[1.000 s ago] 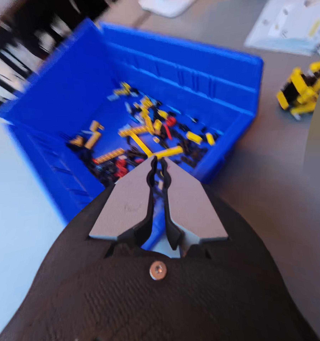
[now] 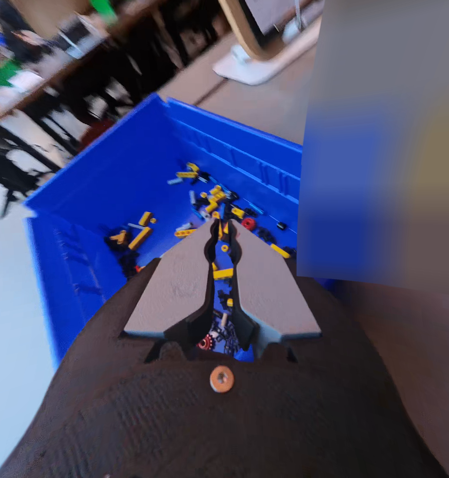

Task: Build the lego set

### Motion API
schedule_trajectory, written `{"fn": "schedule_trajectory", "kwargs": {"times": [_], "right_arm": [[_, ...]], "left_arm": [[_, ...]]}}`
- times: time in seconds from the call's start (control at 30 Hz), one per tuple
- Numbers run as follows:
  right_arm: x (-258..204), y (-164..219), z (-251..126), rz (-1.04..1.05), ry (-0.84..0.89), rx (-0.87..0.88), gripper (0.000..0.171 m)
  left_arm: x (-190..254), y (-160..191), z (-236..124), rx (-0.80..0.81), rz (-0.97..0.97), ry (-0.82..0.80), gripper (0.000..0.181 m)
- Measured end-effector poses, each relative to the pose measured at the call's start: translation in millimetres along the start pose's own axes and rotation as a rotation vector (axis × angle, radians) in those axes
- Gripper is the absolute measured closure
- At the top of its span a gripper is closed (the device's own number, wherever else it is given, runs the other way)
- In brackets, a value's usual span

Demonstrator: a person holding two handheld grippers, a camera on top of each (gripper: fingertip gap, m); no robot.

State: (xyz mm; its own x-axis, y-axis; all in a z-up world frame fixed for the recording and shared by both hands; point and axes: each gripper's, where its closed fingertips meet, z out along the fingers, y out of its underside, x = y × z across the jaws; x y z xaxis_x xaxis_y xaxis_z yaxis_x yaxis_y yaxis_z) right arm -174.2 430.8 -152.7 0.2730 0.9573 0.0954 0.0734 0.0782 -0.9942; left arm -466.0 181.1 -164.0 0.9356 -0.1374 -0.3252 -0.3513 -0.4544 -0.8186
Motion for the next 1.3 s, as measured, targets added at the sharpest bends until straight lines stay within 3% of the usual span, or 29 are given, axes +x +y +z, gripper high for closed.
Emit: {"fn": "schedule_trajectory", "kwargs": {"times": [0.03, 0.13, 0.23, 0.37, 0.63, 1.0, 1.3], "right_arm": [[-3.2, -0.5, -0.1, 0.012, -0.021, 0.003, 0.159], [-13.9, -2.2, -2.3, 0.030, -0.077, 0.012, 0.160], [-24.3, -2.3, -6.3, 0.030, -0.114, 0.005, 0.161], [-34.9, -4.5, -12.8, 0.028, -0.152, 0.012, 0.161], [-43.8, -6.1, -17.2, 0.028, -0.187, 0.014, 0.161], [-43.3, -6.1, -18.5, 0.038, -0.189, 0.010, 0.162], [-48.6, -6.0, -18.1, 0.018, -0.206, 0.005, 0.162]], "left_arm": [[3.4, -0.1, 3.6, -0.060, 0.034, 0.047, 0.173], [3.8, 1.3, 16.3, -0.221, 0.097, 0.151, 0.174], [21.1, 20.8, 21.3, -0.414, 0.145, 0.363, 0.178], [10.5, 39.9, 38.9, -0.510, 0.241, 0.359, 0.178], [18.8, 65.7, 45.2, -0.591, 0.328, 0.459, 0.173], [19.6, 65.2, 50.1, -0.580, 0.393, 0.485, 0.177], [19.1, 63.9, 52.7, -0.581, 0.284, 0.485, 0.176]]}}
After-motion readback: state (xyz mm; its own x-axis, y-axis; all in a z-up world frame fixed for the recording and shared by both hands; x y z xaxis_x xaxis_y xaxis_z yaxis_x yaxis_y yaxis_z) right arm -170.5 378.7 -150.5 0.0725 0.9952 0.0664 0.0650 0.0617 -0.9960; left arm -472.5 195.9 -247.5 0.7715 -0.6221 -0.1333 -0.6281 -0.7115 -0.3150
